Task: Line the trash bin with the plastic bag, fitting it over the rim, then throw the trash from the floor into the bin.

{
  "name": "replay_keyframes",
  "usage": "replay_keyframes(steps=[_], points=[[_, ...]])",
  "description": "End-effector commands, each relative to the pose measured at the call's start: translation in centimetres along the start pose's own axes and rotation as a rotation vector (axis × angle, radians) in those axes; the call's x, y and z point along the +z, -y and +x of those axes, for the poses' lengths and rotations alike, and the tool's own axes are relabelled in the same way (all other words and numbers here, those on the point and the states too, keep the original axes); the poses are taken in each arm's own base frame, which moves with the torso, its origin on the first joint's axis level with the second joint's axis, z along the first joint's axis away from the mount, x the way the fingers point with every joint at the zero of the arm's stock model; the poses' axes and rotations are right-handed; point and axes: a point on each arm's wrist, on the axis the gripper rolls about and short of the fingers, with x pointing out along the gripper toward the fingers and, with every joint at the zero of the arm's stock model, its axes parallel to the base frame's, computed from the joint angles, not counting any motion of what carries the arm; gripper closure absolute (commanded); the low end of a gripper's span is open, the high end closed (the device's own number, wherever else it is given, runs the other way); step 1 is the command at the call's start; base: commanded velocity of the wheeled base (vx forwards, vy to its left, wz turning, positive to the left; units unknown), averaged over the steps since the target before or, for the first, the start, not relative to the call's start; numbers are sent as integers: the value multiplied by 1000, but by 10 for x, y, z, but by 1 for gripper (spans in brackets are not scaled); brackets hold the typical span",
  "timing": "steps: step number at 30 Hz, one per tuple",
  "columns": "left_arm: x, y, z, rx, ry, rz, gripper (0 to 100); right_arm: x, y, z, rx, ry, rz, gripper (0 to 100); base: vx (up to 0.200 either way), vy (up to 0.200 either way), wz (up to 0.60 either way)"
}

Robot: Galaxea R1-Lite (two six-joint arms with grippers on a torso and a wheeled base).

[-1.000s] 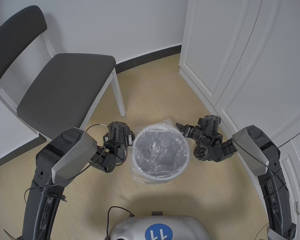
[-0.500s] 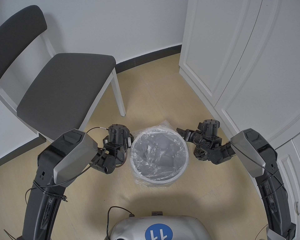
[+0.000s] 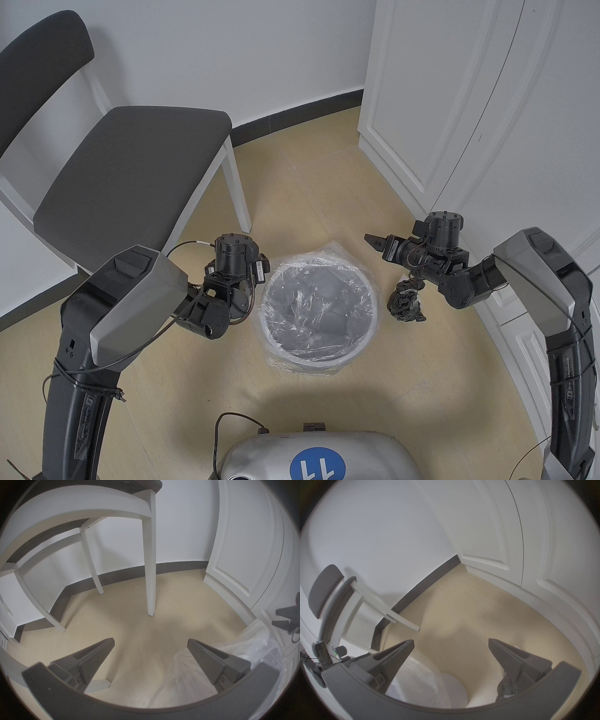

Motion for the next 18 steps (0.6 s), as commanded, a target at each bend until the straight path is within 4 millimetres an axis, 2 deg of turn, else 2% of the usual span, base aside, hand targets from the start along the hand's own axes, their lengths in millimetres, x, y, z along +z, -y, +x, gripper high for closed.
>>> replay_keyframes(steps=[1, 6, 7, 10, 13, 18], points=[[8, 3, -4, -8, 13, -6, 0, 29, -17, -28, 58, -36, 4, 0, 0, 0, 0], [11, 2, -6, -8, 16, -9, 0, 26, -17, -25, 57, -132, 66, 0, 0, 0, 0], [11, 3, -7, -9, 13, -8, 0, 29, -17, -23, 67, -208, 149, 0, 0, 0, 0], [11, 3, -7, -8, 15, -10, 0, 29, -14, -18, 59, -257, 192, 0, 0, 0, 0], [11, 3, -7, -9, 13, -9, 0, 23, -9, -11, 47, -276, 202, 0, 0, 0, 0], [8, 2, -7, -8, 6, -21, 0, -6, 0, 2, 27, -335, 202, 0, 0, 0, 0]])
